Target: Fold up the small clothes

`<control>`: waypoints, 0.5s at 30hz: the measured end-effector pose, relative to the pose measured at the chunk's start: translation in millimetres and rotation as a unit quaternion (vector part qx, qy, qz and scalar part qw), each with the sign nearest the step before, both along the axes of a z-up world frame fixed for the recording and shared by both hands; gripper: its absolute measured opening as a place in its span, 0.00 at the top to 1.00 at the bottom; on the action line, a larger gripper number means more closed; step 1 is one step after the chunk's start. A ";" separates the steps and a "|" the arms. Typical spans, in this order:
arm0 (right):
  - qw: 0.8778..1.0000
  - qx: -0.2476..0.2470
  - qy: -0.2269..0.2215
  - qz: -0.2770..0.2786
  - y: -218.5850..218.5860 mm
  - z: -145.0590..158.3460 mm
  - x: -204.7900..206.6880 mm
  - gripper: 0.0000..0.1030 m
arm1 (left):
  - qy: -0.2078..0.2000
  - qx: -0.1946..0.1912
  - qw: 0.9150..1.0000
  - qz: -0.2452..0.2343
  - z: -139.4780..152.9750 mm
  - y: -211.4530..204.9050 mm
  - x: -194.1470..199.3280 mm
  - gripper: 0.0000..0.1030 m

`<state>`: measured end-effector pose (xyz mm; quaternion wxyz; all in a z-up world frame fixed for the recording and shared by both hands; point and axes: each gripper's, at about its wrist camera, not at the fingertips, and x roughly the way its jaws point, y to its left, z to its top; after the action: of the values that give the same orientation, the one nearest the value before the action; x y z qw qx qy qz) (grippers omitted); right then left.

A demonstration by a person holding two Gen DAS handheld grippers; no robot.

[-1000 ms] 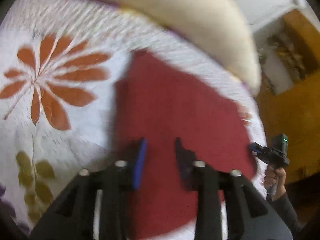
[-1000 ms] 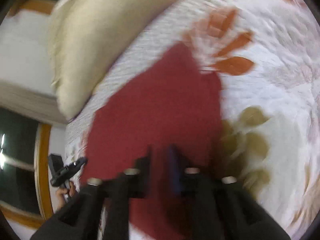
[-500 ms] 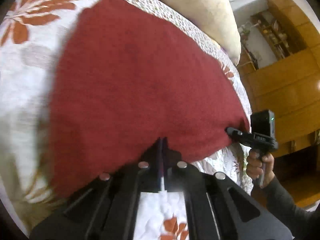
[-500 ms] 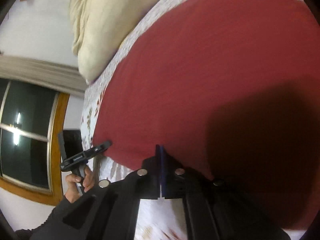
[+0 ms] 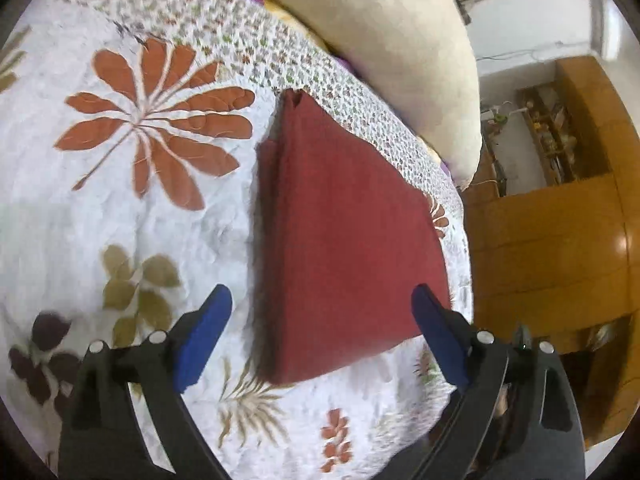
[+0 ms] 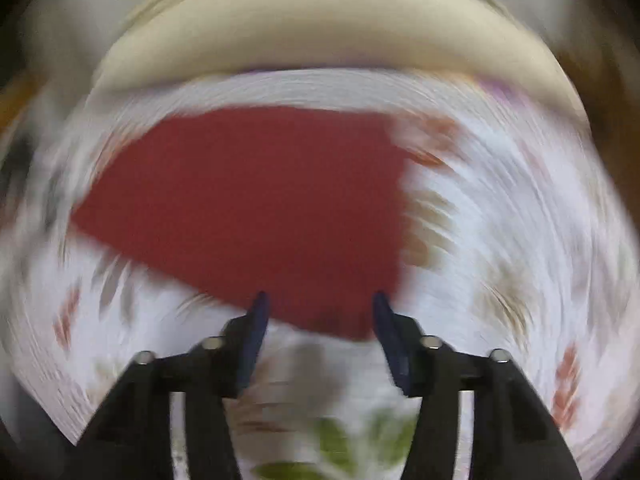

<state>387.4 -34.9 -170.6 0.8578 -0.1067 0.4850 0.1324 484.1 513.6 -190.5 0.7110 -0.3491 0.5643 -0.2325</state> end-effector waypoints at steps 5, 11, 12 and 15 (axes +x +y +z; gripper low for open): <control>0.973 -0.128 -0.074 0.176 175.0 -19.7 -40.3 0.38 | 0.057 -0.019 0.998 0.011 -34.9 -22.3 32.5 0.12; 0.917 -0.247 -0.137 0.283 294.0 -72.9 -55.1 0.37 | 0.097 -0.007 0.995 -0.003 -68.5 -44.8 67.0 0.12; 0.906 -0.270 -0.148 0.289 306.1 -82.5 -53.5 0.36 | 0.098 -0.016 0.995 -0.002 -71.4 -46.9 71.8 0.12; 0.890 -0.307 -0.162 0.294 328.0 -103.5 -44.6 0.37 | 0.102 -0.022 0.994 -0.011 -77.5 -50.6 81.6 0.12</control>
<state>342.8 293.0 -274.1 0.7708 -0.5226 0.3018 0.2042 565.7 463.0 -267.9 0.6390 -0.3805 0.6326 -0.2163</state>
